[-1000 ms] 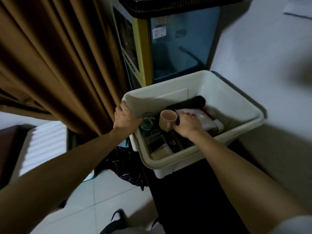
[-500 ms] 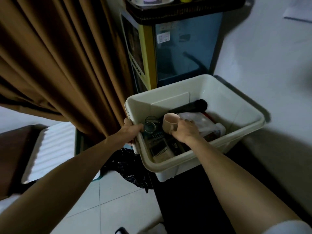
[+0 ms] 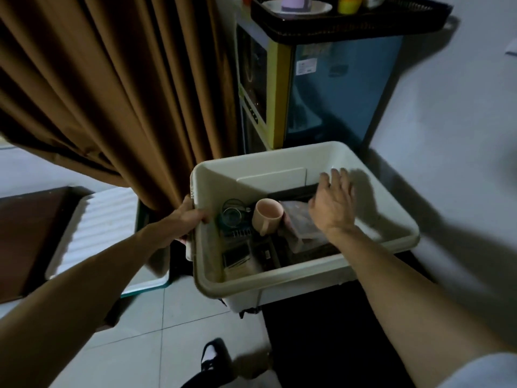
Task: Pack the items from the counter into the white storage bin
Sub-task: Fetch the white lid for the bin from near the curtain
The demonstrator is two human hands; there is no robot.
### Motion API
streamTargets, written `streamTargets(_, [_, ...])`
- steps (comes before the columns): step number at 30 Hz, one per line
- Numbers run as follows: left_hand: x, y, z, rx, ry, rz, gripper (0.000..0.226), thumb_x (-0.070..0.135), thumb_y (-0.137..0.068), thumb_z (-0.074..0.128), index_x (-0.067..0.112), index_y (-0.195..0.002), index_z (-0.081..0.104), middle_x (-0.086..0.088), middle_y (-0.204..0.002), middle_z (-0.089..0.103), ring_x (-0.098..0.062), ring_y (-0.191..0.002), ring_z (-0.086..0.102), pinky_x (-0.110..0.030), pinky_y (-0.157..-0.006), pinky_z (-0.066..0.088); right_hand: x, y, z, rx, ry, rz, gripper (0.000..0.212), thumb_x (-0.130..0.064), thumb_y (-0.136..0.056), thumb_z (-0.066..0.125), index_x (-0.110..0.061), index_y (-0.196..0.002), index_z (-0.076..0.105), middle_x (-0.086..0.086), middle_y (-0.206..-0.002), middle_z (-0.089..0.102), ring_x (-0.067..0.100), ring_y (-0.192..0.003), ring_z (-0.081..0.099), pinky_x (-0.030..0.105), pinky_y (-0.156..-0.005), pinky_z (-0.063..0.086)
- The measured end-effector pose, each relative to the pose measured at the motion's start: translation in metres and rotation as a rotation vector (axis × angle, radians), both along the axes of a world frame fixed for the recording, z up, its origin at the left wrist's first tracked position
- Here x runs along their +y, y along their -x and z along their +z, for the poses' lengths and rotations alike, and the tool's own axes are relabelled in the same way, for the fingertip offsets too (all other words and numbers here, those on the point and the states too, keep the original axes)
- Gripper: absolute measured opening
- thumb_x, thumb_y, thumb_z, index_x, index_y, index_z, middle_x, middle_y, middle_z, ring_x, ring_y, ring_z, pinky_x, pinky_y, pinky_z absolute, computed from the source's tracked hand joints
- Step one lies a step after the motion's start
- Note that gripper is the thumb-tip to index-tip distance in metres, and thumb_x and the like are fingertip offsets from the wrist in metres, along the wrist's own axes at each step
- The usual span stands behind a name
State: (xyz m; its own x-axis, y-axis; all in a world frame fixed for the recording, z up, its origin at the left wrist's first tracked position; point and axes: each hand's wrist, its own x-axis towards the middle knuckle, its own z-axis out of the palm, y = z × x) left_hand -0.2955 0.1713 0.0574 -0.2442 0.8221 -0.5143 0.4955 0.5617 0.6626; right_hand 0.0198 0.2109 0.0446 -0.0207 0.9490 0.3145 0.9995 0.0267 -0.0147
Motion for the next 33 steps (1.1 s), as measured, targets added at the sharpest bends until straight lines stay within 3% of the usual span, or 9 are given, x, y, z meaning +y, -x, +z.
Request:
streamTargets(3, [-0.008,0.021,0.002,0.0,-0.003,0.008,0.075,0.02,-0.084,0.059,0.039,-0.148,0.024,-0.01,-0.118,0.056,-0.031,-0.099,0.06,-0.041,-0.069,0.058,0.0,-0.016,0.002,-0.17,0.092,-0.148,0.062,-0.04,-0.078,0.066,-0.007,-0.128,0.049,0.023,-0.134,0.048,0.04,-0.127,0.041,0.051,-0.102,0.039])
streamTargets(9, [-0.022,0.062,0.001,-0.018,-0.007,0.047,0.077,0.018,-0.084,0.058,0.045,-0.148,0.025,-0.01,-0.11,0.06,-0.03,-0.091,0.062,-0.035,-0.061,0.056,0.002,-0.005,0.0,-0.106,0.175,-0.131,0.075,-0.025,-0.077,0.071,-0.005,-0.139,0.034,0.025,-0.142,0.036,0.041,-0.119,0.046,0.048,-0.093,0.043])
streamTargets(12, [-0.026,0.079,0.002,-0.01,-0.032,0.058,0.065,0.016,-0.086,0.057,0.039,-0.142,0.033,-0.008,-0.1,0.06,-0.029,-0.085,0.061,-0.035,-0.061,0.055,0.002,0.011,0.006,-0.11,0.19,-0.143,0.083,-0.018,-0.076,0.072,-0.004,-0.144,0.027,0.025,-0.133,0.045,0.039,-0.112,0.05,0.046,-0.087,0.044])
streamTargets(16, [-0.032,0.099,-0.002,-0.004,-0.055,0.069,0.059,0.014,-0.086,0.056,0.034,-0.138,0.038,-0.01,-0.106,0.058,-0.03,-0.088,0.06,-0.035,-0.066,0.053,0.01,0.012,0.006,-0.101,0.262,-0.177,0.088,-0.024,-0.086,0.069,-0.004,-0.152,0.014,0.024,-0.126,0.055,0.036,-0.105,0.06,0.039,-0.071,0.048])
streamTargets(20, [-0.044,0.117,-0.004,-0.037,-0.077,0.082,0.061,0.012,-0.086,0.057,0.034,-0.139,0.036,-0.007,-0.1,0.059,-0.028,-0.085,0.06,-0.031,-0.057,0.051,0.008,0.022,0.005,-0.139,0.291,-0.206,0.07,-0.035,-0.097,0.056,-0.001,-0.149,0.022,0.021,-0.122,0.062,0.033,-0.103,0.065,0.034,-0.064,0.04])
streamTargets(26, [-0.08,0.16,-0.005,-0.082,-0.111,0.127,0.064,0.017,-0.081,0.06,0.03,-0.14,0.037,-0.011,-0.098,0.06,-0.03,-0.082,0.062,-0.029,-0.044,0.05,-0.007,0.07,0.01,-0.108,0.254,-0.157,0.061,-0.039,-0.098,0.054,-0.001,-0.14,0.034,0.02,-0.114,0.066,0.034,-0.1,0.066,0.035,-0.064,0.043])
streamTargets(29, [-0.109,0.185,-0.006,-0.123,-0.141,0.148,0.081,0.026,-0.059,0.058,0.025,-0.138,0.04,-0.013,-0.103,0.06,-0.028,-0.084,0.061,-0.031,-0.052,0.052,-0.022,0.105,0.014,-0.074,0.228,-0.115,0.053,-0.037,-0.096,0.059,0.0,-0.131,0.043,0.02,-0.111,0.067,0.037,-0.1,0.067,0.034,-0.064,0.043])
streamTargets(33, [-0.153,0.226,-0.019,-0.177,-0.174,0.197,0.086,0.022,-0.054,0.054,0.02,-0.138,0.041,-0.014,-0.106,0.061,-0.026,-0.085,0.06,-0.03,-0.059,0.05,-0.044,0.158,0.017,-0.066,0.228,-0.082,0.051,-0.038,-0.094,0.061,-0.003,-0.127,0.046,0.019,-0.111,0.068,0.036,-0.101,0.067,0.035,-0.07,0.049])
